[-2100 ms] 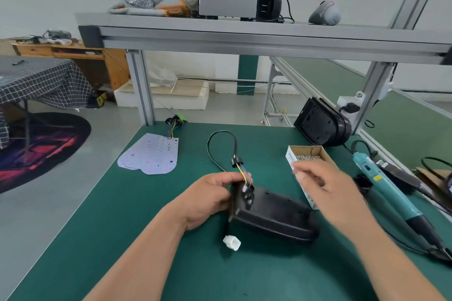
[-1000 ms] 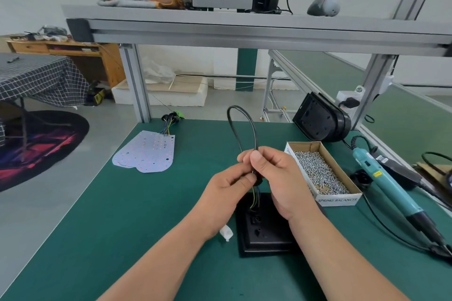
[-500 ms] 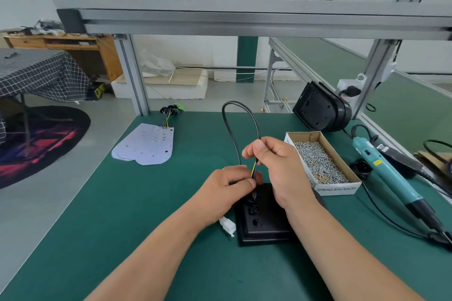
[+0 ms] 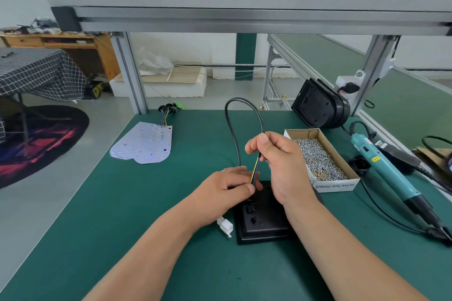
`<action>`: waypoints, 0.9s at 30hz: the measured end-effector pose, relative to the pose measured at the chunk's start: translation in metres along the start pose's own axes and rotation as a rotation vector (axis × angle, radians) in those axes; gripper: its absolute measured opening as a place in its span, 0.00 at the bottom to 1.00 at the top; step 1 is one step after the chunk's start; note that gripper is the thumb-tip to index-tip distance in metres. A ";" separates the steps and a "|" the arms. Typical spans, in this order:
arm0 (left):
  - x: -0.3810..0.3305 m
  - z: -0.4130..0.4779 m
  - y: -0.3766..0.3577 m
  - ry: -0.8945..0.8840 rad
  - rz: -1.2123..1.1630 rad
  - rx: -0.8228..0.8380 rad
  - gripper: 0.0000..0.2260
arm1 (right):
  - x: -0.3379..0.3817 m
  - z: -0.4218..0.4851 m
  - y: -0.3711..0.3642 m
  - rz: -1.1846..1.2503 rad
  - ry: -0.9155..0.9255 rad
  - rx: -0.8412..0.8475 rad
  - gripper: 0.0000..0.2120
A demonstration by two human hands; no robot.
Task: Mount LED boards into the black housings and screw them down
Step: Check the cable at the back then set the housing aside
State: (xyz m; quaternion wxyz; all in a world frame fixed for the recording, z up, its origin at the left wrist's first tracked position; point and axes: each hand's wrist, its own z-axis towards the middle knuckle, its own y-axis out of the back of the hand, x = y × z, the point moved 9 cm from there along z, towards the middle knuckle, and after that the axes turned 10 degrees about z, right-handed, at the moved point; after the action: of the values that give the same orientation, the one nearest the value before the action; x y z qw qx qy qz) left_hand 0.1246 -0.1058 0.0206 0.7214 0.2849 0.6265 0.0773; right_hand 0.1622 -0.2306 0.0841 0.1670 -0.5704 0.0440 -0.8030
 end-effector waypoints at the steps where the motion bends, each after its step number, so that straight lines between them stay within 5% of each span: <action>1: 0.000 -0.001 0.001 0.004 -0.002 0.005 0.12 | 0.000 0.000 0.000 0.003 -0.002 -0.002 0.15; 13: -0.010 -0.011 0.004 -0.054 0.108 0.098 0.11 | -0.014 0.006 0.013 -0.011 -0.097 -0.113 0.19; 15: -0.014 -0.015 0.002 -0.069 0.217 0.134 0.19 | -0.016 0.010 0.025 -0.029 -0.112 -0.190 0.17; 18: 0.000 -0.021 0.000 0.051 0.307 0.225 0.49 | -0.018 0.013 0.041 -0.022 -0.114 -0.290 0.13; 20: 0.005 -0.023 -0.002 0.090 0.331 0.267 0.60 | -0.023 0.013 0.048 -0.028 -0.123 -0.336 0.13; 24: 0.007 -0.025 -0.008 0.106 0.433 0.291 0.66 | -0.030 0.013 0.054 -0.035 -0.154 -0.369 0.13; 27: 0.006 -0.025 -0.008 0.093 0.467 0.247 0.61 | -0.028 0.014 0.055 -0.054 -0.157 -0.369 0.07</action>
State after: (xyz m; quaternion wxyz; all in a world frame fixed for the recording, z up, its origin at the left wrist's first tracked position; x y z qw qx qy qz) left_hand 0.1001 -0.1017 0.0105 0.6141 0.5037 0.5809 0.1779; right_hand 0.1953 -0.2720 0.0488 0.0408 -0.6532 0.1618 -0.7386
